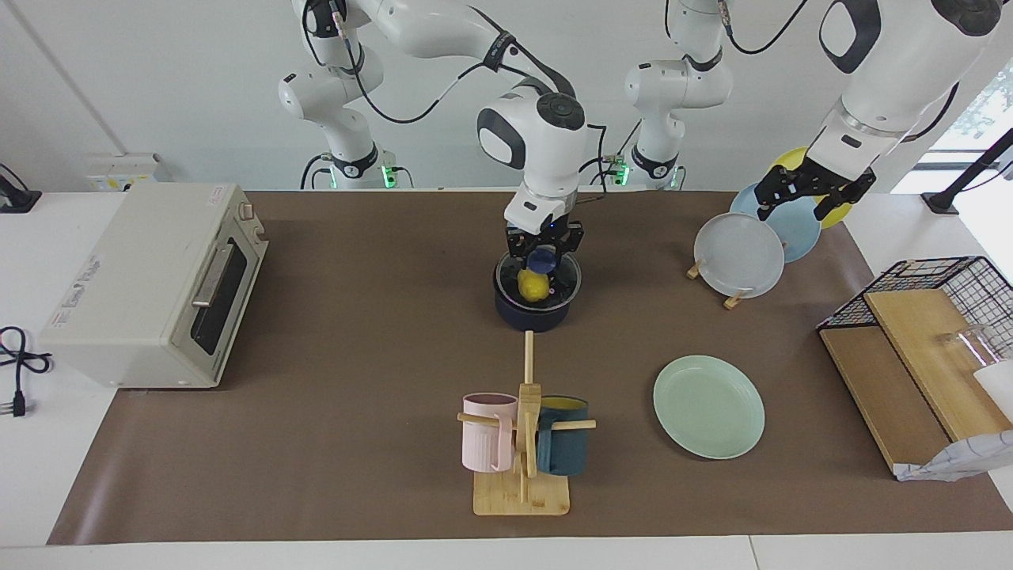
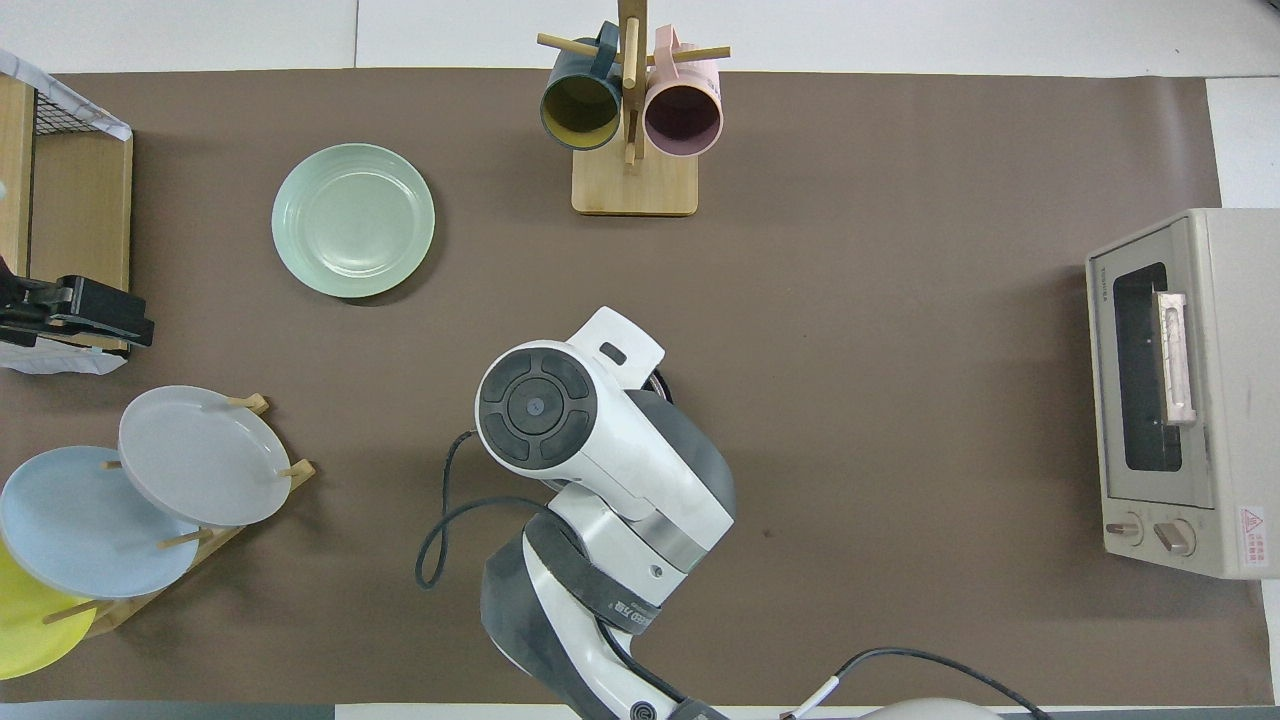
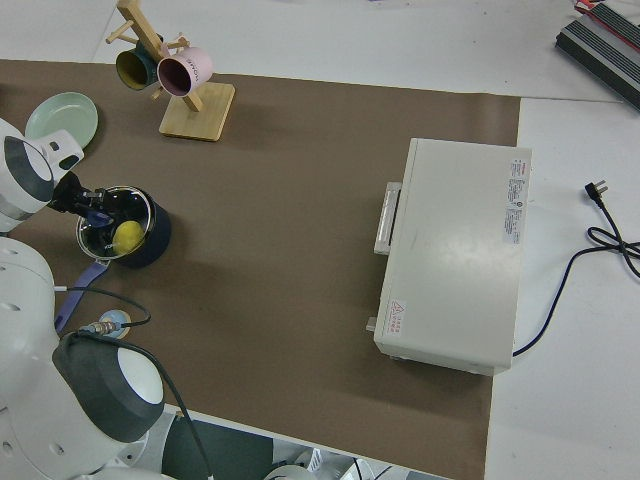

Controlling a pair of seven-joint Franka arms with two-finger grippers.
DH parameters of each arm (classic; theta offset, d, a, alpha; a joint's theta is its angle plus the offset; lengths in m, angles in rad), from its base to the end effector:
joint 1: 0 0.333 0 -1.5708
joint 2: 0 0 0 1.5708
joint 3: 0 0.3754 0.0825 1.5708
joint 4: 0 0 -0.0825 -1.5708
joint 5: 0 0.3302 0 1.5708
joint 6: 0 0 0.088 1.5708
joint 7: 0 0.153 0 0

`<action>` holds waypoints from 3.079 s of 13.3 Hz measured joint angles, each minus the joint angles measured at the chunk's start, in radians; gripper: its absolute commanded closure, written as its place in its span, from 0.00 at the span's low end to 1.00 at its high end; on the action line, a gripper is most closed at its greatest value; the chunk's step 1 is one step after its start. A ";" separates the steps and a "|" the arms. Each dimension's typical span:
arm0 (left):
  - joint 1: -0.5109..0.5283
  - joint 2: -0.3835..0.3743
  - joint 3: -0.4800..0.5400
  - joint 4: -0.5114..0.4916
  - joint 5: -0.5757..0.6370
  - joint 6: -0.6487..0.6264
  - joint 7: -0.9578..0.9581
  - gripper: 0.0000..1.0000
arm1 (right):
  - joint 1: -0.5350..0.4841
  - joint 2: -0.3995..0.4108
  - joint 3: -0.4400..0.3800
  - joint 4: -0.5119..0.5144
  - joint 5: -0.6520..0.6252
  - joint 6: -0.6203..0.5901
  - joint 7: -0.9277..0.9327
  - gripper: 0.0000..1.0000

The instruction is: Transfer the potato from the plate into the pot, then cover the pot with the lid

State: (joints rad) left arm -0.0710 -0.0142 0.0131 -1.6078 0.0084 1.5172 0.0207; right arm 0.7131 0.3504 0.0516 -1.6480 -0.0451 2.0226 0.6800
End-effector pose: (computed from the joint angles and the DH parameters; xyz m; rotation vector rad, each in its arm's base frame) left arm 0.4845 -0.0267 0.6252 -3.1273 0.1228 0.1194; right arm 0.4624 0.4319 0.4449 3.1362 0.1578 0.0532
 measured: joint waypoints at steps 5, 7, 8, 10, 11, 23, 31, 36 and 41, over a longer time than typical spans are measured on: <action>-0.001 0.000 -0.002 0.002 -0.007 0.006 -0.030 0.00 | -0.002 -0.006 -0.001 -0.014 -0.025 0.025 -0.010 1.00; -0.001 0.000 -0.002 0.003 -0.013 0.020 -0.035 0.00 | -0.002 -0.006 -0.001 -0.016 -0.032 0.025 -0.012 1.00; -0.001 0.000 -0.002 0.003 -0.017 0.027 -0.036 0.00 | -0.003 -0.007 -0.001 -0.018 -0.034 0.025 -0.014 1.00; -0.001 0.000 -0.002 0.003 -0.020 0.035 -0.044 0.00 | -0.003 -0.008 -0.001 -0.021 -0.035 0.024 -0.024 1.00; -0.001 0.000 -0.002 0.003 -0.021 0.037 -0.048 0.00 | -0.004 -0.008 -0.001 -0.022 -0.035 0.022 -0.026 1.00; -0.001 -0.006 -0.003 0.003 -0.021 0.037 -0.048 0.00 | -0.029 -0.009 -0.001 -0.011 0.047 -0.030 -0.018 1.00; -0.001 -0.010 -0.002 0.003 -0.021 0.037 -0.049 0.00 | -0.041 -0.002 -0.005 0.016 0.058 -0.092 -0.017 1.00; 0.001 -0.010 0.002 0.003 -0.021 0.037 -0.049 0.00 | -0.038 -0.002 -0.004 0.016 0.055 -0.090 -0.017 1.00; 0.001 -0.010 0.002 0.003 -0.021 0.037 -0.049 0.00 | -0.038 -0.001 -0.003 0.016 0.053 -0.081 -0.017 1.00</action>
State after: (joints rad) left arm -0.0702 -0.0240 0.0146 -1.6050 -0.0127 1.5544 -0.0286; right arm 0.6755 0.3494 0.0482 -1.6318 0.0077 1.9416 0.6628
